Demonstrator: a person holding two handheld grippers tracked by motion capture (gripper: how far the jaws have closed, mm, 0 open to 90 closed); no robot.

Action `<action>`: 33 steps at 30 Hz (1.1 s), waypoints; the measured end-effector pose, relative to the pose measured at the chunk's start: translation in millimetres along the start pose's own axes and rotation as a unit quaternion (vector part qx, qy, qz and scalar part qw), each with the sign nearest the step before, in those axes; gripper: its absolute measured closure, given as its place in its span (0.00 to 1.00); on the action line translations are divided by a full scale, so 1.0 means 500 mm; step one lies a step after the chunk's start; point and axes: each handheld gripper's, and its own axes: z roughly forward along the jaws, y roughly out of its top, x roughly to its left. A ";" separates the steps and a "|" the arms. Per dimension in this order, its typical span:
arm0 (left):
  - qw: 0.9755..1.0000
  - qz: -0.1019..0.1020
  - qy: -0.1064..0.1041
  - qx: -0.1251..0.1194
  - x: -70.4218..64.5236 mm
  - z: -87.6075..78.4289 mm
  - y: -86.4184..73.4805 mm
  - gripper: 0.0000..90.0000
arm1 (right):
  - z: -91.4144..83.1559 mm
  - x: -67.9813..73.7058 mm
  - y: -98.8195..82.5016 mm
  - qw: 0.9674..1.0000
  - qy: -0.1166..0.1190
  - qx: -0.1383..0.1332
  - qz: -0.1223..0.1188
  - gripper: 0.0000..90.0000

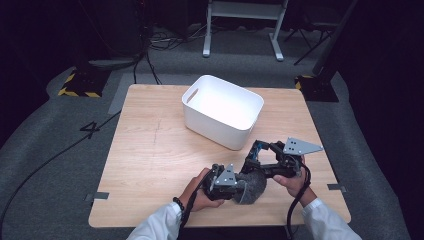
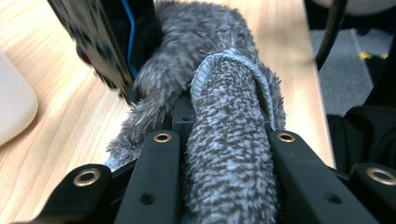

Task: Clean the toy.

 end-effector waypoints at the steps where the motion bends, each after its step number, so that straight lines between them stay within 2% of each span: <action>1: 1.000 -0.003 -0.003 0.002 0.006 -0.001 -0.005 0.82 | -0.002 0.000 0.001 1.000 0.000 -0.004 0.000 0.30; 3: 1.000 0.000 0.003 0.022 0.019 -0.005 -0.014 0.82 | -0.006 -0.001 0.002 1.000 0.002 -0.008 0.002 0.30; 4: 1.000 -0.006 0.007 0.028 0.025 -0.009 -0.020 0.82 | -0.007 -0.002 0.002 1.000 0.004 -0.012 0.001 0.30; 7: 0.999 -0.011 0.020 0.038 0.046 -0.020 -0.031 0.82 | -0.011 -0.003 0.003 1.000 0.005 -0.014 0.000 0.30; 9: 0.999 -0.016 0.034 0.035 0.055 -0.031 -0.031 0.82 | -0.011 -0.003 0.004 1.000 0.005 -0.014 -0.001 0.30; 14: 0.998 -0.028 0.051 0.005 0.064 -0.068 -0.029 0.82 | -0.010 -0.004 0.002 1.000 -0.001 -0.007 -0.007 0.30; 16: 0.998 -0.034 0.053 -0.017 0.065 -0.089 -0.026 0.82 | -0.008 -0.003 0.000 1.000 -0.003 0.002 -0.011 0.30; 22: 0.994 -0.058 0.063 -0.066 0.084 -0.128 -0.028 0.82 | 0.001 0.002 -0.006 1.000 0.011 0.018 -0.016 0.30; 23: 0.993 -0.062 0.066 -0.078 0.087 -0.135 -0.029 0.82 | 0.003 0.004 -0.005 1.000 0.014 0.018 -0.018 0.30; 25: 0.989 -0.074 0.067 -0.111 0.091 -0.151 -0.025 0.82 | 0.006 0.007 -0.005 0.999 0.023 0.019 -0.017 0.30; 27: 0.984 -0.079 0.067 -0.143 0.089 -0.163 -0.015 0.82 | 0.012 0.011 -0.007 0.999 0.034 0.023 -0.015 0.30; 28: 0.983 -0.079 0.071 -0.151 0.086 -0.164 -0.008 0.82 | 0.017 0.014 -0.008 0.999 0.037 0.025 -0.016 0.30; 30: 0.982 -0.074 0.076 -0.154 0.079 -0.155 0.004 0.82 | 0.026 0.021 -0.009 0.998 0.048 0.028 -0.019 0.30; 33: 0.985 -0.067 0.083 -0.136 0.073 -0.133 0.011 0.82 | 0.032 0.031 -0.008 0.998 0.054 0.028 -0.023 0.30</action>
